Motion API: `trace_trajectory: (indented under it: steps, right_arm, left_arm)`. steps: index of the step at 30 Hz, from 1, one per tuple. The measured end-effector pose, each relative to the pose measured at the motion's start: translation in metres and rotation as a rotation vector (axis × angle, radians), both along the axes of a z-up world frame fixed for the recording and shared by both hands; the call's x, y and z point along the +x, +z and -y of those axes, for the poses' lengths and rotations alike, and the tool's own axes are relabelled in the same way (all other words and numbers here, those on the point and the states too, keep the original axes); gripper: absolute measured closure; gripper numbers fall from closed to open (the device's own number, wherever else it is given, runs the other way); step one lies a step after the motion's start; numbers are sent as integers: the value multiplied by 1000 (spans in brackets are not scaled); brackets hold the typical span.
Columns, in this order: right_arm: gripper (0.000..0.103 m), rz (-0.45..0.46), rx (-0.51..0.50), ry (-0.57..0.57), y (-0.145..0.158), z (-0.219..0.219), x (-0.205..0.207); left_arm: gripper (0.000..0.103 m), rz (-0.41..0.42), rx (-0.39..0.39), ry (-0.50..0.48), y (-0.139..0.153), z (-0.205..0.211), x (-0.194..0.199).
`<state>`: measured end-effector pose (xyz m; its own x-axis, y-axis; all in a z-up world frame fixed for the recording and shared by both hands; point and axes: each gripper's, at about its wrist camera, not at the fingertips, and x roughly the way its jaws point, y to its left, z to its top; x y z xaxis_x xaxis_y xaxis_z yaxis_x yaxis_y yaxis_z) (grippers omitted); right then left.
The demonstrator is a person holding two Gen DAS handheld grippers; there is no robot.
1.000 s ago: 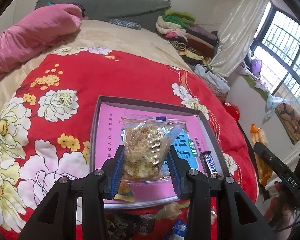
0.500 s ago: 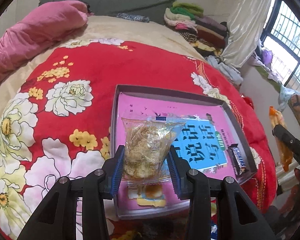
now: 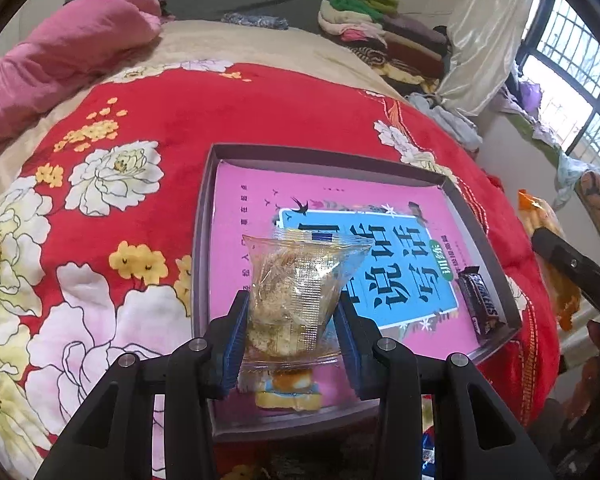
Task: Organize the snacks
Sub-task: 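Carry both held snacks over the pink box with the left and right tools, then release the pastry bag into the box while the right tool releases the biscuit pack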
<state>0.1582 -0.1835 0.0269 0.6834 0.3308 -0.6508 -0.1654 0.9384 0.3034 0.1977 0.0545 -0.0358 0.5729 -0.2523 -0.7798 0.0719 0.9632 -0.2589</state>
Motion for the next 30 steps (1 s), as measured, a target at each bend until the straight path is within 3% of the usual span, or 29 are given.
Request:
trace_trajectory:
  steps: [5,10,30]
  right_arm:
    - [69,-22,-10,10,-7,-5,5]
    - [69,-39,-7,6,-14,-6,8]
    - [69,-73,-18,-11,-33,-6,18]
  left_arm:
    - [60,-15,-34,5,-2,-2,1]
    - [60,-20,17,15,-3,-3,-1]
    - [60,-62,-35,-17,-14,-3,-5]
